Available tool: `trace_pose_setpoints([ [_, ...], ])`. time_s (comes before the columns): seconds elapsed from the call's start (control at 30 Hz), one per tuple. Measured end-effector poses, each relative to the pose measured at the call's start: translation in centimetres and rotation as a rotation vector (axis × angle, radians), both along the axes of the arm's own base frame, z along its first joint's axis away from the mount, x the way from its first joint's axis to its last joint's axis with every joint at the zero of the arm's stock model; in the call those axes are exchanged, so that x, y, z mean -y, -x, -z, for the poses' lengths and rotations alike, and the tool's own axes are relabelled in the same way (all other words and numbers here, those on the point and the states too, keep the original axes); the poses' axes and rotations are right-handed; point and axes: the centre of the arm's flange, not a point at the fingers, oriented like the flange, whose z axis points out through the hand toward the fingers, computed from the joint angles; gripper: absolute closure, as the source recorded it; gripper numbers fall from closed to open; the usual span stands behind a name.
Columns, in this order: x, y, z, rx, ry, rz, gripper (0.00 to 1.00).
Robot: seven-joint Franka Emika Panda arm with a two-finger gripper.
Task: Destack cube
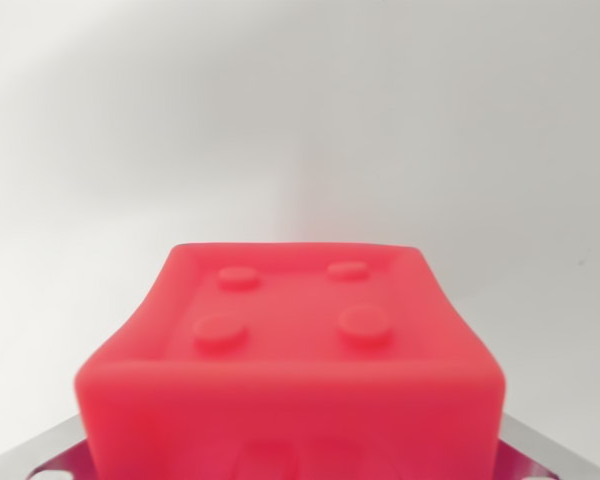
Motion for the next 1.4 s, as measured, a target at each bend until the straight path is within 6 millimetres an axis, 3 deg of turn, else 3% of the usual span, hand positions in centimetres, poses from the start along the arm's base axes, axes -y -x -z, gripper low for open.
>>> trace_pose_setpoints([
  [0.63, 0.0, 0.0, 3.2, 0.0, 0.0, -0.001, 1.0],
  [1.03, 0.0, -0.1, 3.8, 0.001, 0.0, -0.001, 1.0],
  [1.07, 0.0, -0.1, 3.8, 0.001, 0.0, -0.001, 0.0],
  [1.4, 0.0, -0.1, 3.8, 0.002, 0.0, -0.001, 0.0],
])
